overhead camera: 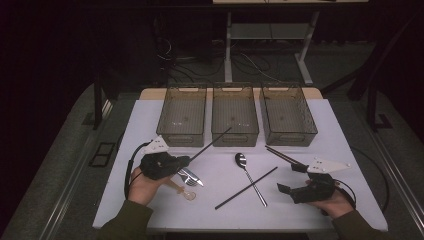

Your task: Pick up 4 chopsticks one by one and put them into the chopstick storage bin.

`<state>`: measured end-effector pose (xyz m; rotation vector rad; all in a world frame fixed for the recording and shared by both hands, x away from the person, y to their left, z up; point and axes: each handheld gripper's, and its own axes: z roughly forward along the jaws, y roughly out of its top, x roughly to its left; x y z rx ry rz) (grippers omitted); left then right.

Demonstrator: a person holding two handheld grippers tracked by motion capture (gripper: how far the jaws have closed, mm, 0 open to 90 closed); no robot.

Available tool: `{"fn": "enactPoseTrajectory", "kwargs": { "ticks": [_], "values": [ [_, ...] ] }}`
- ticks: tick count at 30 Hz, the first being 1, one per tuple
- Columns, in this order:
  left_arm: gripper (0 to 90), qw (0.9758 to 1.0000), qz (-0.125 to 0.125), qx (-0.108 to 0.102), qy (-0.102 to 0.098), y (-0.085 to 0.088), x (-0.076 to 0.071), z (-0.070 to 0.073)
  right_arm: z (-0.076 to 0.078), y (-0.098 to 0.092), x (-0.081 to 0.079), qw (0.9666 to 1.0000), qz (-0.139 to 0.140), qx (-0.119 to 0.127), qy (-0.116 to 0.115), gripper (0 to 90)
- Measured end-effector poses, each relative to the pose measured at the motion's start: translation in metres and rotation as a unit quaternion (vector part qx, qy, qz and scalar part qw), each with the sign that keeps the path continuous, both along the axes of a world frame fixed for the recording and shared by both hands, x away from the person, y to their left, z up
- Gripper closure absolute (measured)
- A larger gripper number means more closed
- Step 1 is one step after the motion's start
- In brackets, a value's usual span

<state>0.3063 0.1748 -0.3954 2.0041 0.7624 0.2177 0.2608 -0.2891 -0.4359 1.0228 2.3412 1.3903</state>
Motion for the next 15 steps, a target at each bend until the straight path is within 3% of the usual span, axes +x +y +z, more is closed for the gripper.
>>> {"fn": "enactPoseTrajectory", "kwargs": {
  "ticks": [15],
  "values": [
    [84.9, 0.9987, 0.050, -0.008, -0.003, 0.021, 0.009, 0.001, 0.000, 0.000, 0.000, 1.0000, 0.001, 0.000, -0.001, 8.7]
  ]
}}
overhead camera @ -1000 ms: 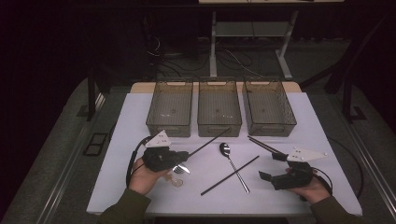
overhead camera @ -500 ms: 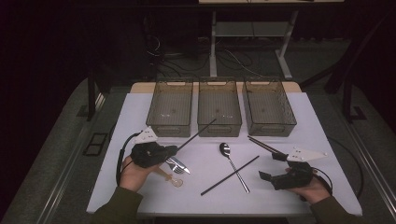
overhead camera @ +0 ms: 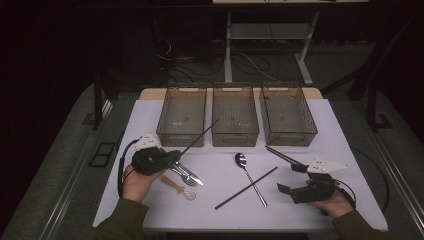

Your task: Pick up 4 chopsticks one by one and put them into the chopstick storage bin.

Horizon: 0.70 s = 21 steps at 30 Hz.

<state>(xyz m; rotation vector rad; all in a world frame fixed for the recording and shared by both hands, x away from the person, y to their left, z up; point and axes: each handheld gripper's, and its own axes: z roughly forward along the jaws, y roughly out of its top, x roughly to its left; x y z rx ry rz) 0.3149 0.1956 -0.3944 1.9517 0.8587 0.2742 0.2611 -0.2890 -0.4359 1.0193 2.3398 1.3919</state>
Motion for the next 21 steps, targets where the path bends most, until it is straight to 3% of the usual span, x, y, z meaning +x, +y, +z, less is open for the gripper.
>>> {"fn": "enactPoseTrajectory", "kwargs": {
  "ticks": [21],
  "values": [
    [84.9, 0.9991, 0.041, -0.006, -0.013, 0.013, 0.023, 0.004, -0.001, 0.001, 0.000, 1.0000, 0.000, -0.004, 0.001, 8.7]
  ]
}}
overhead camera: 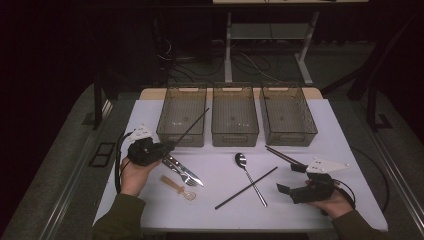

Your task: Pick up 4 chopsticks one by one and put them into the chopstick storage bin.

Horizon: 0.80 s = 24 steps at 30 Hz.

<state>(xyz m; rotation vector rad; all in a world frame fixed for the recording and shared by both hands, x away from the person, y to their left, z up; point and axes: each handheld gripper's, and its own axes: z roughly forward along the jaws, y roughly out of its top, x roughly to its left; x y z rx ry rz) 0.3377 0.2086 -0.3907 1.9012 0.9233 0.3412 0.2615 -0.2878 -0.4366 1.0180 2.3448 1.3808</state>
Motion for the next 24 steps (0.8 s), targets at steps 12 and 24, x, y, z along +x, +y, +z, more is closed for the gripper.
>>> {"fn": "enactPoseTrajectory", "kwargs": {
  "ticks": [12, 24],
  "values": [
    [84.9, 0.9994, 0.027, -0.020, -0.009, 0.007, 0.024, 0.011, 0.000, 0.000, 0.000, 1.0000, -0.001, -0.001, 0.002, 8.7],
    [84.9, 0.9985, 0.050, -0.025, -0.001, 0.003, 0.057, 0.013, 0.000, 0.000, 0.001, 1.0000, -0.004, 0.000, 0.003, 8.7]
  ]
}}
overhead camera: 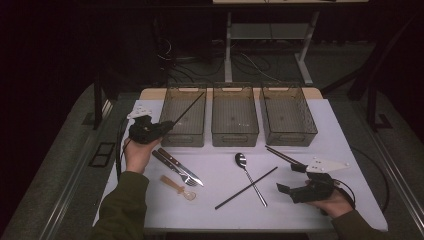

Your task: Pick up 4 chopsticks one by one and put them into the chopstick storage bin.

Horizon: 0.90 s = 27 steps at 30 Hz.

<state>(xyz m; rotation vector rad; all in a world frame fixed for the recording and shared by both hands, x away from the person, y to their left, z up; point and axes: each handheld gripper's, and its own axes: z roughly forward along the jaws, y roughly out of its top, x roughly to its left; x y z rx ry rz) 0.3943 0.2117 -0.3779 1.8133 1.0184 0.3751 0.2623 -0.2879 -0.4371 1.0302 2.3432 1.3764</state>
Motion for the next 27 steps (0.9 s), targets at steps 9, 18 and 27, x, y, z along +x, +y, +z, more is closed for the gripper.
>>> {"fn": "enactPoseTrajectory", "kwargs": {
  "ticks": [9, 18, 27],
  "values": [
    [84.9, 0.9997, 0.020, 0.006, 0.012, -0.005, 0.026, 0.001, 0.000, 0.000, 0.000, 1.0000, -0.001, -0.001, 0.001, 8.7],
    [84.9, 0.9985, 0.034, 0.037, 0.024, -0.014, 0.047, -0.001, 0.000, -0.001, 0.000, 1.0000, -0.001, 0.001, 0.000, 8.7],
    [84.9, 0.9960, 0.052, 0.057, 0.044, -0.014, 0.058, -0.009, 0.000, -0.001, 0.000, 1.0000, 0.000, 0.002, 0.000, 8.7]
  ]
}}
